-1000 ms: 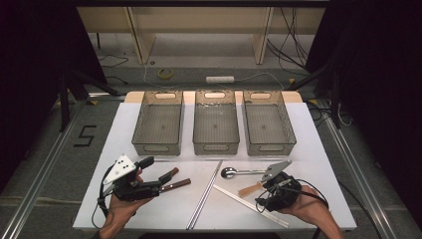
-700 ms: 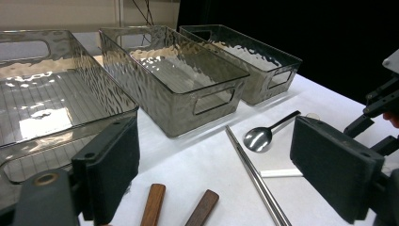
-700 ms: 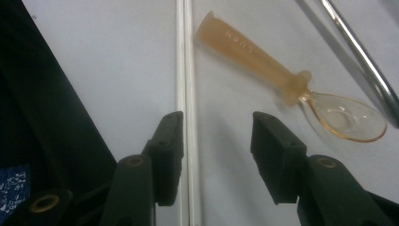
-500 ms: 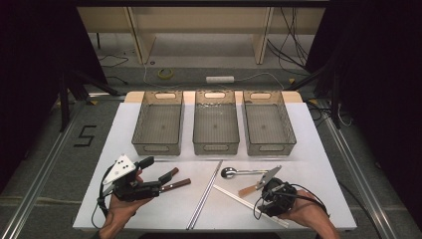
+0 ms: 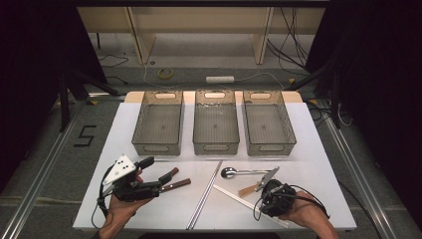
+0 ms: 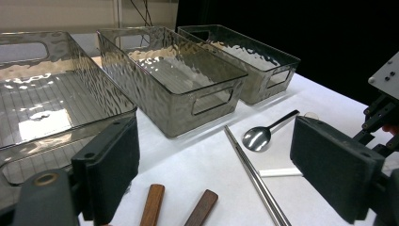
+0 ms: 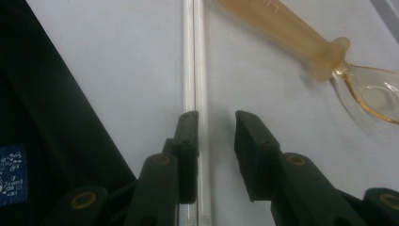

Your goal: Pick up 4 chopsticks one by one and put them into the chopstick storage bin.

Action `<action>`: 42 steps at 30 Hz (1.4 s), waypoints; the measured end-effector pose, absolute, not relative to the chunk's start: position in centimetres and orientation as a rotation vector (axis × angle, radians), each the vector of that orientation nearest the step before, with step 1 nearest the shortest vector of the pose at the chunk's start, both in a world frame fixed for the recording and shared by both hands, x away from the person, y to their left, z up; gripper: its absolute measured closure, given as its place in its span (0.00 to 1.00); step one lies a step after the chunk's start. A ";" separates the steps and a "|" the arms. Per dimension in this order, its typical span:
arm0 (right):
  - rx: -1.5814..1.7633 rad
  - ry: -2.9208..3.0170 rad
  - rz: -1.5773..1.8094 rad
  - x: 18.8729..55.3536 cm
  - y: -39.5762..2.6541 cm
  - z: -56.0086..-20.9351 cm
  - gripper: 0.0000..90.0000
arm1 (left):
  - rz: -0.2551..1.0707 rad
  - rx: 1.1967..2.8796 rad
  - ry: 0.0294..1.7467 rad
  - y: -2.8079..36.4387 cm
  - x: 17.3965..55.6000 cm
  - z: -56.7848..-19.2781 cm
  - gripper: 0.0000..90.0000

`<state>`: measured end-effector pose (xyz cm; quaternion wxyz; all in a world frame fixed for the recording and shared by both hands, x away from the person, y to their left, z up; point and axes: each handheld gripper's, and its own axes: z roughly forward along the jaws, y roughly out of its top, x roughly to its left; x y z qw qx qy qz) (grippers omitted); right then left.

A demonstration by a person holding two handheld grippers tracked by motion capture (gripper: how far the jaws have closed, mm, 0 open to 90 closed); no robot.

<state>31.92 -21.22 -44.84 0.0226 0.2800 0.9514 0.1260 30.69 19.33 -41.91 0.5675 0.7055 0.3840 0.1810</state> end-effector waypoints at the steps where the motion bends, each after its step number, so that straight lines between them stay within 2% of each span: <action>1: 0.860 2.953 0.388 32.0 -21.2 -44.9 0.80 | 0.425 1.659 0.903 19.3 30.7 -41.9 0.17; 26: 0.818 2.983 0.290 32.1 -20.8 -45.5 0.92 | 0.425 1.660 0.903 19.3 30.7 -41.9 0.17; 42: 0.798 2.974 0.318 32.1 -20.9 -44.9 0.94 | 0.422 1.668 0.901 19.2 30.7 -41.9 0.17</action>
